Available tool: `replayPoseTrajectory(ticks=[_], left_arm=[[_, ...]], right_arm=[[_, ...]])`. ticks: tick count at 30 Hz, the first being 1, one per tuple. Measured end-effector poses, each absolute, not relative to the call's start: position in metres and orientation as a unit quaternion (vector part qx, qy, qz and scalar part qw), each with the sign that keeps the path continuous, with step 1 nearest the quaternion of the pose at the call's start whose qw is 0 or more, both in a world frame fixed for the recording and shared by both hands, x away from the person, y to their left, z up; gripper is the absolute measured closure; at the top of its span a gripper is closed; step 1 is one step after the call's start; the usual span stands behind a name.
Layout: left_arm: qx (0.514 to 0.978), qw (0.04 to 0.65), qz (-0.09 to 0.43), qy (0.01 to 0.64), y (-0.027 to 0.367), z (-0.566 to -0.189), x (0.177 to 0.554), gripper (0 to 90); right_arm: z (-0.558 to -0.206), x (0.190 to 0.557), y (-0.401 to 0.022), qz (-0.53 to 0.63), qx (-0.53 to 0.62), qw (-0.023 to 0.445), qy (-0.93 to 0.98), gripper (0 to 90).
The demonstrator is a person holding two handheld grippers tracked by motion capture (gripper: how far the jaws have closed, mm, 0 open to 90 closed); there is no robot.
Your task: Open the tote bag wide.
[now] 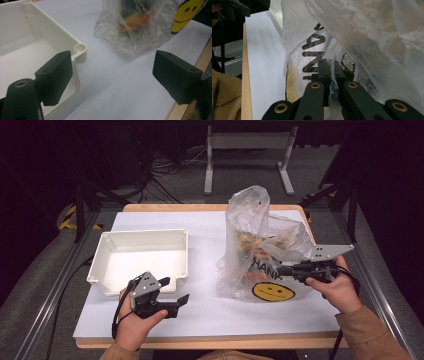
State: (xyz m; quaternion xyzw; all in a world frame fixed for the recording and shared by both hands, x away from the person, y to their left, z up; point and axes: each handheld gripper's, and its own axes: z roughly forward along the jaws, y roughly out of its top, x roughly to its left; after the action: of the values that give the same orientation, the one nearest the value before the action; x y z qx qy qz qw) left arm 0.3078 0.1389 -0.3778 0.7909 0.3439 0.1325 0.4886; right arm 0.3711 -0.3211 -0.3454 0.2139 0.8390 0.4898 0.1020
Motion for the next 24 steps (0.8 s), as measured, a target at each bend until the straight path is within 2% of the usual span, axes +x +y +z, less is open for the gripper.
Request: replayPoseTrajectory(ticks=[7, 14, 24], left_arm=[[0.802, 0.497, 0.131, 0.305, 0.109, -0.364, 0.311, 17.1], [0.808, 0.518, 0.135, 0.246, 0.058, -0.341, 0.321, 16.1], [0.807, 0.519, 0.146, 0.241, 0.020, -0.347, 0.345, 16.1]], right_arm=[[-0.345, 0.364, -0.318, 0.498, 0.207, 0.111, 0.835, 88.8], [-0.341, 0.356, -0.316, 0.504, 0.200, 0.121, 0.832, 88.4], [-0.336, 0.350, -0.318, 0.518, 0.196, 0.128, 0.823, 87.8]])
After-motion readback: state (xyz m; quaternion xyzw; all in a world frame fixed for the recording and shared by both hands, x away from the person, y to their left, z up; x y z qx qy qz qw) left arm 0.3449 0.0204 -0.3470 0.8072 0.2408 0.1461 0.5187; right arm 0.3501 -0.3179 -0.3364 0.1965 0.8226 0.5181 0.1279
